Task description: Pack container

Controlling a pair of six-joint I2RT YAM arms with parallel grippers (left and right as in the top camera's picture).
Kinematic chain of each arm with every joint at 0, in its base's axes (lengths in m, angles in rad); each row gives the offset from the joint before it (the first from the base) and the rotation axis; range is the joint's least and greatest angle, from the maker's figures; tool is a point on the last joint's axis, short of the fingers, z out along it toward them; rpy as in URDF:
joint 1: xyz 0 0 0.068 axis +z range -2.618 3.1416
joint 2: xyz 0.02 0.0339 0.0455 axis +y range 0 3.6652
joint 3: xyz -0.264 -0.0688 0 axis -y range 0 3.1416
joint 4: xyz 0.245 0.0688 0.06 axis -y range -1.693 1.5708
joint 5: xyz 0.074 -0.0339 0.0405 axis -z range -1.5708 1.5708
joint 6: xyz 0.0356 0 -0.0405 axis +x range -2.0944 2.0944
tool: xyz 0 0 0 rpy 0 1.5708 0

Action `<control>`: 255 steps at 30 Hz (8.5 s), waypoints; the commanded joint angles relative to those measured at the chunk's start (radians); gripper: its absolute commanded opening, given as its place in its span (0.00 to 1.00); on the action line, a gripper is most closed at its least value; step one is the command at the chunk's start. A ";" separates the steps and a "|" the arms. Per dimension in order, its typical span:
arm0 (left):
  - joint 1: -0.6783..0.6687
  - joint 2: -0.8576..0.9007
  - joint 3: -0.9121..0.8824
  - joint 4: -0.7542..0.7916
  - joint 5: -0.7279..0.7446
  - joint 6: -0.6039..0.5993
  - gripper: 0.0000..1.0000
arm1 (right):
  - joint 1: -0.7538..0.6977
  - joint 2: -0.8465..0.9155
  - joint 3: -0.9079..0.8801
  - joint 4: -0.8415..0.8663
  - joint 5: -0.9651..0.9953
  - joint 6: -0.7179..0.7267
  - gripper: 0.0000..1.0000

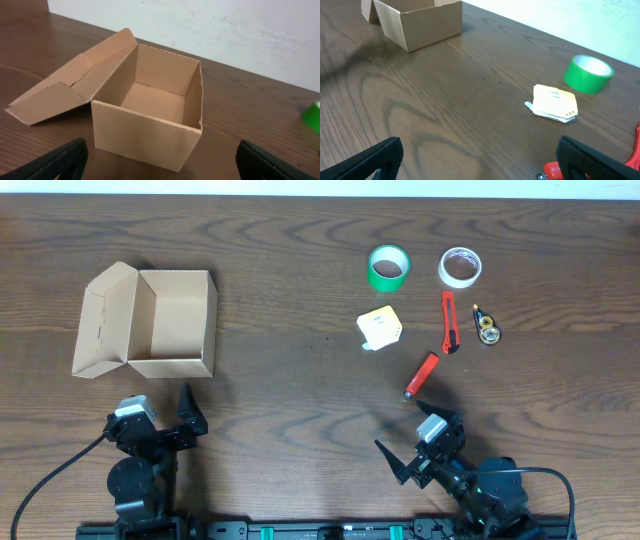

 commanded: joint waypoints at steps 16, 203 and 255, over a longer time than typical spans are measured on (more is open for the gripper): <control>0.003 -0.006 -0.030 -0.005 -0.019 -0.011 0.95 | 0.008 -0.010 -0.005 0.000 0.002 0.015 0.99; -0.673 1.242 1.073 -0.379 -0.137 0.204 0.95 | 0.008 -0.010 -0.005 0.000 0.002 0.014 0.99; -0.544 1.687 1.064 -0.431 -0.235 -0.140 0.06 | 0.008 -0.010 -0.005 0.000 0.002 0.014 0.99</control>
